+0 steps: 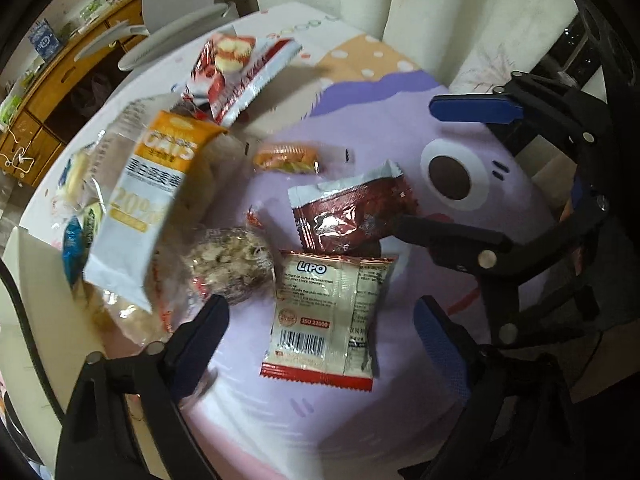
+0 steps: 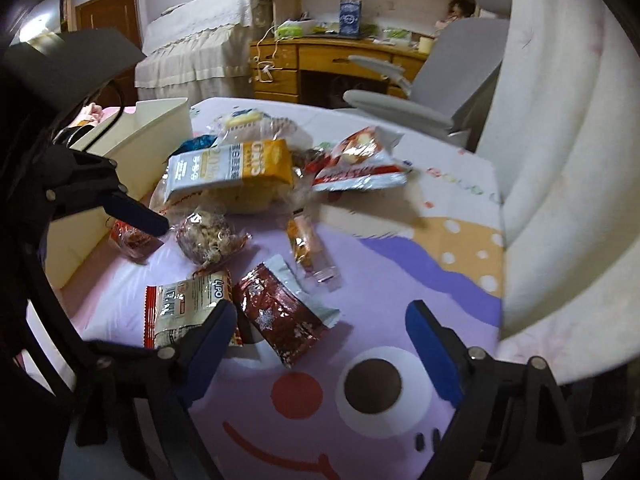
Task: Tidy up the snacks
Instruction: 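Grasp the LIPO biscuit pack with the left tool while the right tool grasps the red-brown candy, then carry both snacks over the white tray and open both tools to drop them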
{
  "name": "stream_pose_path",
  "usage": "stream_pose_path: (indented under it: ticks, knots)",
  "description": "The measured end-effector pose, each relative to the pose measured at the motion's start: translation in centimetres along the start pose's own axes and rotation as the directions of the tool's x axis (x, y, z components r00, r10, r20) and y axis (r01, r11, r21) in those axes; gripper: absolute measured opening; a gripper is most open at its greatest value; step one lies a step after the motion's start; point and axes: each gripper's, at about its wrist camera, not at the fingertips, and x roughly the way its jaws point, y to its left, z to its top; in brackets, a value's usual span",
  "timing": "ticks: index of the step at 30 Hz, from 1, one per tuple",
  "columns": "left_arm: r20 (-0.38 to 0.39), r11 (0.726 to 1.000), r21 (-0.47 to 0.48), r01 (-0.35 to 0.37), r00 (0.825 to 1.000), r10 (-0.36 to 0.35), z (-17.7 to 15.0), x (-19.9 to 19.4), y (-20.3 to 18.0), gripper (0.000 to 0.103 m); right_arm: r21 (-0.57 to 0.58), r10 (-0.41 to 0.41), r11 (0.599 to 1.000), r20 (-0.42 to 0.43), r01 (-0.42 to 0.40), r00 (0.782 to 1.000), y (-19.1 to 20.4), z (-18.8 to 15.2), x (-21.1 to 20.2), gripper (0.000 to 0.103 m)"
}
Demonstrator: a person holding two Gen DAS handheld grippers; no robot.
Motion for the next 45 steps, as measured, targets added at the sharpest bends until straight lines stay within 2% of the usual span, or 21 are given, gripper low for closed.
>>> stream_pose_path:
  ticks: [4,7,9,11,14,19,23,25,33,40,41,43,45]
  knots:
    - [-0.005,1.0,-0.021,0.002,1.0,-0.003,0.0,1.1,0.2,0.083,-0.007,0.041,0.999,-0.026,-0.041,0.999,-0.2,-0.3,1.5,0.076]
    - [0.014,1.0,-0.001,-0.005,1.0,0.005,0.0,1.4,0.1,0.078,-0.008,0.069,0.998,-0.043,-0.069,0.997,-0.1,-0.5,2.2,0.07]
    - [0.018,1.0,0.011,-0.006,1.0,0.006,0.0,1.5,0.0,0.072,-0.009,0.086,0.996,-0.054,-0.087,0.995,-0.1,-0.5,2.6,0.068]
    - [0.016,1.0,-0.005,0.008,1.0,-0.008,0.0,1.8,0.2,0.061,-0.006,0.107,0.994,-0.064,-0.108,0.992,-0.1,-0.5,2.9,0.064]
    - [-0.009,0.998,-0.042,0.054,0.998,-0.054,-0.1,2.2,0.7,0.049,-0.015,0.112,0.993,-0.079,-0.114,0.991,0.1,-0.5,3.1,0.058]
    - [-0.006,0.995,-0.076,0.06,0.998,-0.061,-0.3,2.5,1.2,0.046,-0.022,0.129,0.991,-0.081,-0.132,0.988,0.2,-0.4,3.4,0.053]
    - [-0.003,0.993,-0.101,0.059,0.998,-0.06,-0.5,2.5,1.5,0.045,-0.026,0.15,0.988,-0.09,-0.153,0.985,0.2,-0.4,3.5,0.044]
    - [0.0,0.991,-0.123,0.058,0.998,-0.059,-0.7,2.5,1.9,0.045,-0.025,0.179,0.983,-0.098,-0.182,0.979,0.3,-0.3,3.6,0.029]
    - [0.0,0.979,-0.198,0.043,0.999,-0.044,-1.9,0.8,3.5,0.044,0.002,0.175,0.984,-0.107,-0.176,0.979,1.1,0.0,3.5,0.022]
    - [0.025,0.972,-0.233,0.036,0.999,-0.031,-3.0,-1.9,4.8,0.044,0.064,0.157,0.987,-0.132,-0.15,0.979,0.6,-0.1,2.7,0.021]
    - [0.028,0.97,-0.242,0.036,0.999,-0.03,-3.3,-2.4,5.0,0.036,0.074,0.152,0.987,-0.134,-0.143,0.979,0.6,-0.1,2.5,0.021]
    - [0.024,0.965,-0.259,0.036,0.999,-0.031,-3.8,-3.1,5.4,0.012,0.106,0.145,0.986,-0.139,-0.131,0.98,0.5,-0.1,2.0,0.021]
    - [0.02,0.957,-0.29,0.03,0.999,-0.025,-4.4,-4.4,6.0,0.012,0.136,0.141,0.983,-0.142,-0.122,0.98,0.6,-0.1,1.4,0.021]
